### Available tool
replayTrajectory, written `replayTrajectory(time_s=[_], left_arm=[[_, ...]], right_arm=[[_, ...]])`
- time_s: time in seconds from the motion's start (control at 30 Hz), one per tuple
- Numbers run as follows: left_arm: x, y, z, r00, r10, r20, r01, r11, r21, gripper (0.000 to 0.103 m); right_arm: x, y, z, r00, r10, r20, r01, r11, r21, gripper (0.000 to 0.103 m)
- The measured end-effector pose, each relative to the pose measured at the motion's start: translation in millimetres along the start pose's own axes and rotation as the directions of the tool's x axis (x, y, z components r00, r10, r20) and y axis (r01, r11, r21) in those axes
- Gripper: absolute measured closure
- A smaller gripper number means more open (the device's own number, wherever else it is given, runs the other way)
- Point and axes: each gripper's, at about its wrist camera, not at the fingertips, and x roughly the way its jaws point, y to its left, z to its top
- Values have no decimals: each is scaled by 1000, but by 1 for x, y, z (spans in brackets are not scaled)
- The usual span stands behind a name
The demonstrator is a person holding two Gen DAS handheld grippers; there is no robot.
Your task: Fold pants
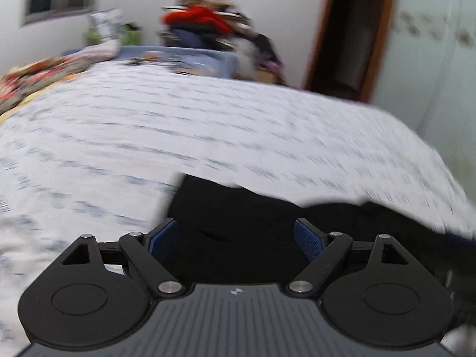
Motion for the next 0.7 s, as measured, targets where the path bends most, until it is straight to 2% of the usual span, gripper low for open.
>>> replayTrajectory(time_s=[0.07,0.13,0.2,0.23,0.3,0.4,0.47,0.6,0.67,0.7], left_arm=[[-2,29,7,999,47,-18,-48,996,-76,17],[-1,54,4,995,87,-49,-93,985,-148,17],[0,75,-3,992,85,-94,-103,971,-216,17],[1,83,-8,991,64,-114,-91,966,-241,17],[2,91,-16,990,16,-141,-53,963,-263,17],[3,94,-22,987,-34,-159,-10,963,-270,17],[3,97,-26,981,-99,-165,42,948,-316,17],[11,109,-32,947,-265,-183,150,866,-476,17],[16,111,-35,934,-304,-187,166,834,-527,17],[18,111,-37,929,-319,-186,173,821,-544,17]], right_arm=[[-6,37,11,998,48,34,-44,992,-116,44],[-10,78,20,984,176,43,-163,963,-215,44],[-8,112,24,958,286,29,-266,921,-285,44],[-6,128,24,949,314,22,-290,900,-326,44],[2,157,22,951,308,33,-264,861,-435,44],[12,191,13,970,237,51,-163,794,-585,44],[20,209,11,975,217,42,-141,756,-639,44],[29,227,-8,986,148,79,-39,660,-750,45],[34,234,-11,987,116,111,13,633,-774,45],[37,236,-11,986,114,120,20,634,-773,47]])
